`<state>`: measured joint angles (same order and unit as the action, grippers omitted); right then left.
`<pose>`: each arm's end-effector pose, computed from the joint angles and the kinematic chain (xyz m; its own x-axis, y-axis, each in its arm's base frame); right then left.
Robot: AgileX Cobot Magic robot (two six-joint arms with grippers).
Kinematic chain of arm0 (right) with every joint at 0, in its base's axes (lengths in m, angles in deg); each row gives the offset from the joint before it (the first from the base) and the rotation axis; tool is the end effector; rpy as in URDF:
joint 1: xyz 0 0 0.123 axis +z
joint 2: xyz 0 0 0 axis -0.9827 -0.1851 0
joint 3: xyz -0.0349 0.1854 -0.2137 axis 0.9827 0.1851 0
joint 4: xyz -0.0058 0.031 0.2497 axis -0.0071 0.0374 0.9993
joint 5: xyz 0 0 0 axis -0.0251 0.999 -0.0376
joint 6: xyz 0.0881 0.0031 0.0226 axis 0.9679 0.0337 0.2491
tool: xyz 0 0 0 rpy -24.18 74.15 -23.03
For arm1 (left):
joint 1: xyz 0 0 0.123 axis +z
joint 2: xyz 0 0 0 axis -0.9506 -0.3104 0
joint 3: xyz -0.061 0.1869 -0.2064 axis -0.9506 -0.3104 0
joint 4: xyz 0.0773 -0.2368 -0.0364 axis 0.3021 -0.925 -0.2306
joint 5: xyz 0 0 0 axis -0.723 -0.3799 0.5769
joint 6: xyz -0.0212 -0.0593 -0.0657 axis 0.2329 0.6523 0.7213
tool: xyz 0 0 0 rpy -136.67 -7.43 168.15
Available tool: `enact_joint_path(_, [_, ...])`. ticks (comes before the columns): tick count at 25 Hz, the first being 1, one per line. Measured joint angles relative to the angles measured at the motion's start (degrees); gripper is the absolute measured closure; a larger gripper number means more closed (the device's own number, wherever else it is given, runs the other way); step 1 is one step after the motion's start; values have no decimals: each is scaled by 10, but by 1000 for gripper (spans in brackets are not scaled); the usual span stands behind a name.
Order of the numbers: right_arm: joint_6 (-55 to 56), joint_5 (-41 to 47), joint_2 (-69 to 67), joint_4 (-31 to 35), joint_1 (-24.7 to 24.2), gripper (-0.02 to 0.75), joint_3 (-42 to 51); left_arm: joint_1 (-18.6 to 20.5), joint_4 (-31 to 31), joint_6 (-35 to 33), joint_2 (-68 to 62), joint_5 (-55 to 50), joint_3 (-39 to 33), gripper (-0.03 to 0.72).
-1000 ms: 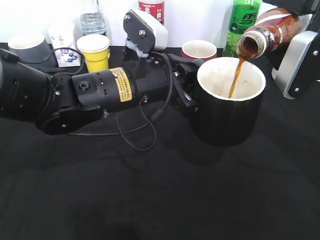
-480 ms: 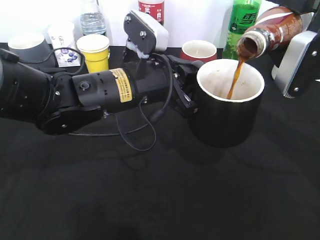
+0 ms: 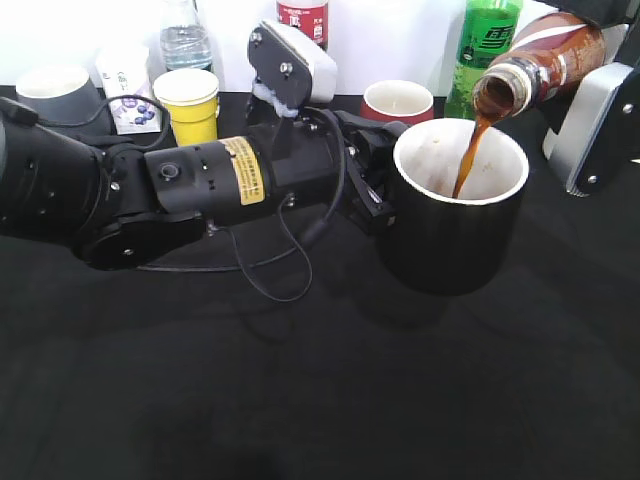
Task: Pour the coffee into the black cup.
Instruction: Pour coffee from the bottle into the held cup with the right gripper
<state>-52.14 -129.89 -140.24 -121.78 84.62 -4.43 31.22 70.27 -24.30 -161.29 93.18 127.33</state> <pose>0.2764 0.0741 0.2541 0.6069 -0.7898 -0.0885 -0.0252 0.0921 -0.9954 0.2705 -0.2819 0.2048 0.0019 0.0898 -0.9960 0.9076 0.4180 0.0394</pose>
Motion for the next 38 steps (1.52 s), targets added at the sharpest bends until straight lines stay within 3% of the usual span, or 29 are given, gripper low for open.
enact_joint_path(38, [-138, -23, 0, 41, 0, 210, 0, 0, 0, 0, 0, -5, 0, 645])
